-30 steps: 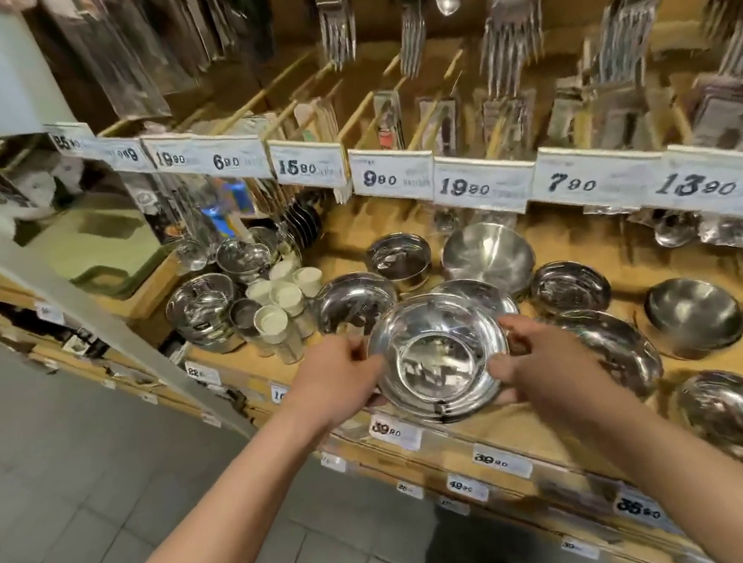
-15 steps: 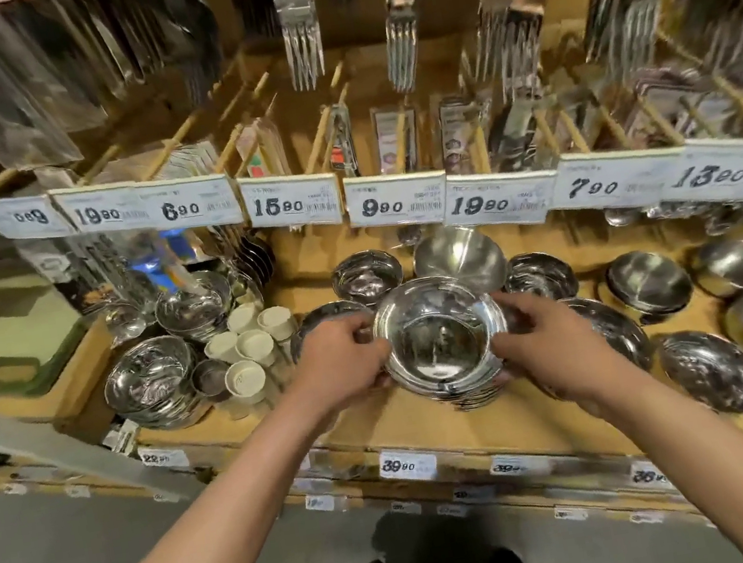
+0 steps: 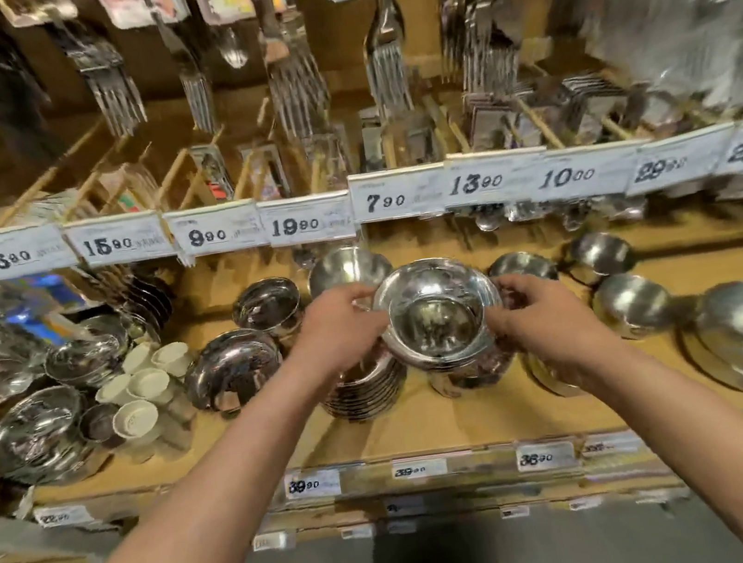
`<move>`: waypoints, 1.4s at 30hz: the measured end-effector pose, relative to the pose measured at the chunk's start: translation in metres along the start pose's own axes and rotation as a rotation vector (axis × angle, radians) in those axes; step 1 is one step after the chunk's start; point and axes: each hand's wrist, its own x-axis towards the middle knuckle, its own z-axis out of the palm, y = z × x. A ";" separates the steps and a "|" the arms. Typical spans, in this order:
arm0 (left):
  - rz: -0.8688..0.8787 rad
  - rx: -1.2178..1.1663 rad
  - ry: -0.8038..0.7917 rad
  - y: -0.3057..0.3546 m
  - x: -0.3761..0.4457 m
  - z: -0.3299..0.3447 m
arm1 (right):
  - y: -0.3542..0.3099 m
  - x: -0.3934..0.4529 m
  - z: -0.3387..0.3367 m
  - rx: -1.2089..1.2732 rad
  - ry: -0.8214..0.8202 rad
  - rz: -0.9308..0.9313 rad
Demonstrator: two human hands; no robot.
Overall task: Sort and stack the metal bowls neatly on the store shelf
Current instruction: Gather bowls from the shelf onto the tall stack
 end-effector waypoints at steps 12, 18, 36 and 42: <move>-0.127 -0.091 0.224 -0.042 -0.003 -0.046 | -0.029 0.033 0.063 -0.062 -0.257 -0.067; -0.200 -0.160 0.239 -0.066 0.010 -0.061 | -0.026 0.044 0.103 -0.110 -0.221 -0.039; -0.085 0.027 0.072 -0.097 0.064 -0.055 | -0.002 0.047 0.127 -0.204 -0.026 0.019; -0.058 0.011 0.121 -0.105 0.062 -0.054 | 0.000 0.050 0.131 -0.252 -0.028 0.013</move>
